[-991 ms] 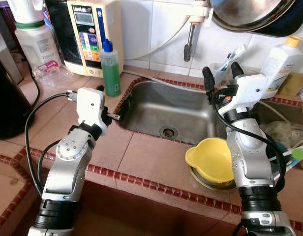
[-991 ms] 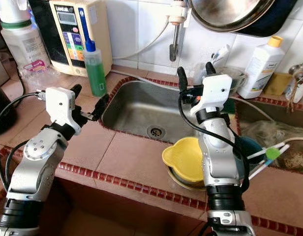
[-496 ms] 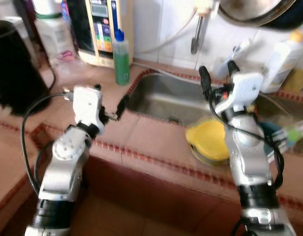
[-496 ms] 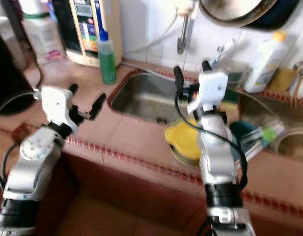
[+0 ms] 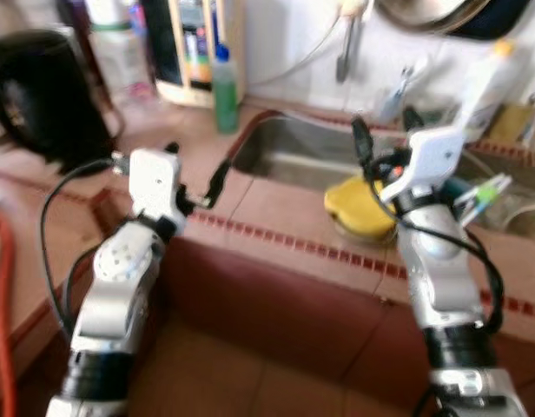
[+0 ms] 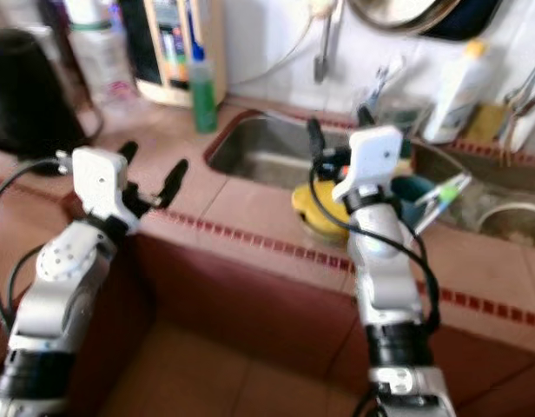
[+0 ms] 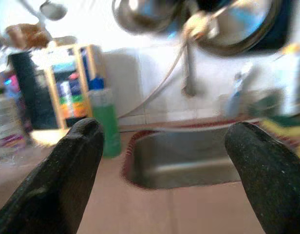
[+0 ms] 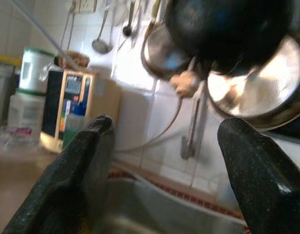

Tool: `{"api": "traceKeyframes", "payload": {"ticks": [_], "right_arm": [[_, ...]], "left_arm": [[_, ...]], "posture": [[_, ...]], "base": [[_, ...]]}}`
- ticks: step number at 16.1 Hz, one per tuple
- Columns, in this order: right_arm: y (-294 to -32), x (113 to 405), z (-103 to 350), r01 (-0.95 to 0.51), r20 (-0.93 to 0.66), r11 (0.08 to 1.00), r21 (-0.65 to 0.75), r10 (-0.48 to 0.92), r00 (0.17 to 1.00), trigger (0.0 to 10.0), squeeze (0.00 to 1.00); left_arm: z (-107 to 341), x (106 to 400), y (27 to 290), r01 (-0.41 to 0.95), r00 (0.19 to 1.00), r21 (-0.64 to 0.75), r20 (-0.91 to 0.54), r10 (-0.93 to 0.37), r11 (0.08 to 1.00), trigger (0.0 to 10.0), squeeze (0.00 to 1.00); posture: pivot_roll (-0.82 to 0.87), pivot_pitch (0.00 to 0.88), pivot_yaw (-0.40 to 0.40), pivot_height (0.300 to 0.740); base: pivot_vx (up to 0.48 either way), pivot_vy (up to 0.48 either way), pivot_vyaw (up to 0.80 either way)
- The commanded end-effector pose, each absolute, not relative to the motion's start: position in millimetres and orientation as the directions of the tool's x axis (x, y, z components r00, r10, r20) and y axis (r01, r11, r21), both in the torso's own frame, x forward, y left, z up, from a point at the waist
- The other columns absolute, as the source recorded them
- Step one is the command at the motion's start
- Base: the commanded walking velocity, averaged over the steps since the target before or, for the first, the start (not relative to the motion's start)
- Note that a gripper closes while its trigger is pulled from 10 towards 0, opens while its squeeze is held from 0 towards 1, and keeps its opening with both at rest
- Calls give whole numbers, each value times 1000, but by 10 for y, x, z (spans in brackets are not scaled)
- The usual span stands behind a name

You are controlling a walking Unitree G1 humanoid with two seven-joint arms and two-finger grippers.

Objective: Kitchen organization

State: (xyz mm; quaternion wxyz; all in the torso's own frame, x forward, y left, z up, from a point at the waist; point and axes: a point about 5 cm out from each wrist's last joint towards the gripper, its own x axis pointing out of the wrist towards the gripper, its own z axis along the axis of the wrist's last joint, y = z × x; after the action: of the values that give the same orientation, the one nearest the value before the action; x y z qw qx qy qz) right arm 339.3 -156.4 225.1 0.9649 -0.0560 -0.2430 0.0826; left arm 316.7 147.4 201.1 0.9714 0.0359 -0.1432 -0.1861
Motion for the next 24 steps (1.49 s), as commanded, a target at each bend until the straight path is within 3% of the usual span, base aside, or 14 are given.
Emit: {"api": "traceKeyframes", "payload": {"ticks": [1,4,19,24], "right_arm": [[-1534,3390,2312,-140,479,977,-162,202,854,10000,0],[-1561,3365,2229,-142,456,977,-161,201,867,10000,0],[-1587,3343,2106,-162,416,967,-196,231,880,10000,0],[-1590,3311,2101,-196,414,958,-209,268,870,10000,0]], "left_arm": [[2053,3151,1496,366,879,120,281,-385,923,10000,0],[2060,3108,1491,391,861,115,304,-407,913,10000,0],[2093,3130,1458,415,845,103,324,-425,904,10000,0],[2115,3087,1417,452,825,75,345,-448,889,10000,0]], "posture": [[-44,0,-17,740],[-45,0,-17,740],[-48,0,-16,740],[-53,0,-15,740]], "base": [[0,0,0],[0,0,0],[0,-480,0],[0,0,0]]}}
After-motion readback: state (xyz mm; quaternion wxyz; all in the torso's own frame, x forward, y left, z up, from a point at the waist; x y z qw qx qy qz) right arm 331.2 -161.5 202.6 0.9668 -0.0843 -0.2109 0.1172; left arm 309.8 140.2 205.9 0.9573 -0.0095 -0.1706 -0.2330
